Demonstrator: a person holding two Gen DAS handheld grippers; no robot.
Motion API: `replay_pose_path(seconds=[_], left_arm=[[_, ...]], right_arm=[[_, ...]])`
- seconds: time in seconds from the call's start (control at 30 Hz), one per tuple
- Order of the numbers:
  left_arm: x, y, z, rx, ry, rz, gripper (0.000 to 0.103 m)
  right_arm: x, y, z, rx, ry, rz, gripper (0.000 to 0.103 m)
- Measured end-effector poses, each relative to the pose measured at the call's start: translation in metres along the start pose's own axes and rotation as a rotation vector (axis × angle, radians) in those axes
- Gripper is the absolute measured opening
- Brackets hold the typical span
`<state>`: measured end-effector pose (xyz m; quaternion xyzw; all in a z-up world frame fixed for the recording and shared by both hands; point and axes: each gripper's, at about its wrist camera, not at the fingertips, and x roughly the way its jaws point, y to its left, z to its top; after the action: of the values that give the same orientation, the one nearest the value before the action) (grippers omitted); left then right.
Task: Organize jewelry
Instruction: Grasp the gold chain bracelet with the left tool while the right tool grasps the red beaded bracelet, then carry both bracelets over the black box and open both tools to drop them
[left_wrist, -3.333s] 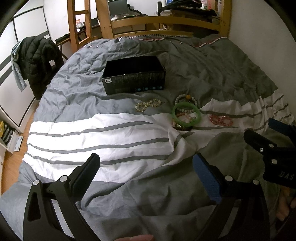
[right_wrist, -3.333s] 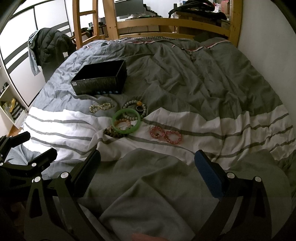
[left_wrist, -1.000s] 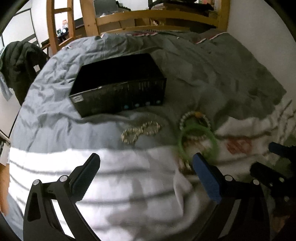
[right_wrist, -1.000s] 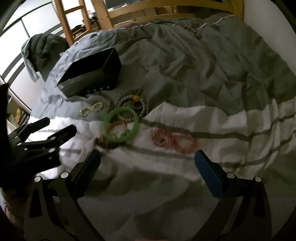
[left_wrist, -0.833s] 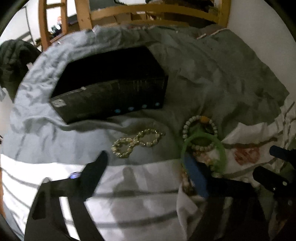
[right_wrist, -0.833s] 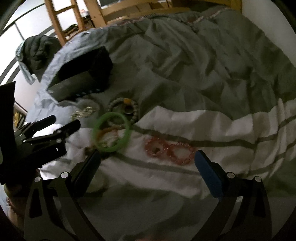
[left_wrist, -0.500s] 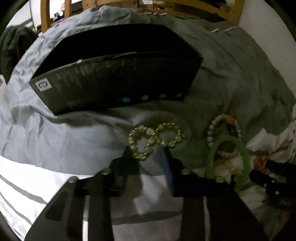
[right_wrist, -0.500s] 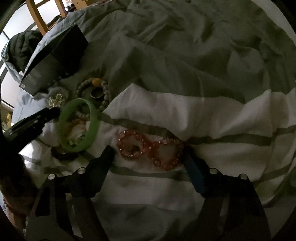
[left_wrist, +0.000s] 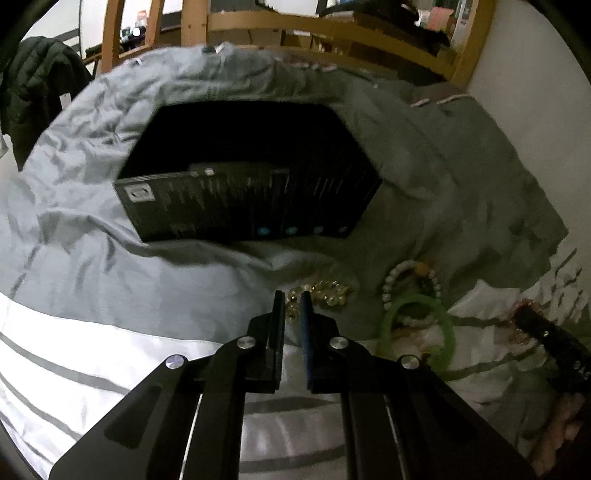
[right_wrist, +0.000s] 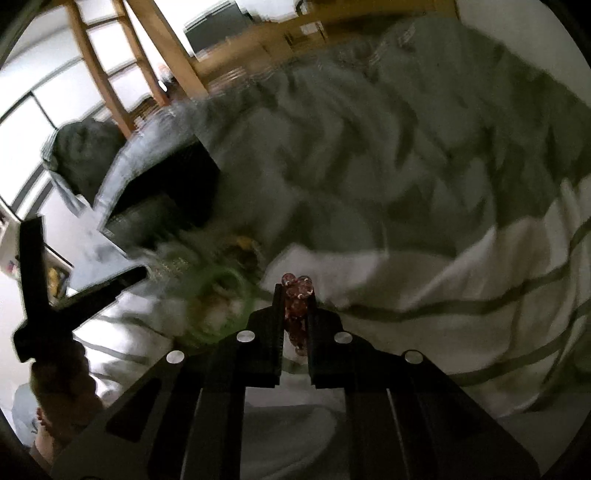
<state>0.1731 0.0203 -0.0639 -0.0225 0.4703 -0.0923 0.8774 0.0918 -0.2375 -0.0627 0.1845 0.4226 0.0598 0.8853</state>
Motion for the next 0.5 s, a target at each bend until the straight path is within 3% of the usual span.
replay_pose_path(seconds=[0.23, 0.33, 0.5], left_arm=[[-0.03, 0.005, -0.001, -0.027, -0.055, -0.021, 0.008], [-0.047, 0.006, 0.002, -0.034, -0.085, -0.046, 0.008], [-0.069, 0.007, 0.014, -0.027, -0.125, -0.021, 0.008]], right_arm=[[-0.016, 0.002, 0.007, 0.022, -0.061, 0.072, 0.011], [-0.032, 0.009, 0.008, -0.013, -0.077, 0.069, 0.011], [-0.04, 0.03, 0.012, -0.077, -0.086, 0.064, 0.011]])
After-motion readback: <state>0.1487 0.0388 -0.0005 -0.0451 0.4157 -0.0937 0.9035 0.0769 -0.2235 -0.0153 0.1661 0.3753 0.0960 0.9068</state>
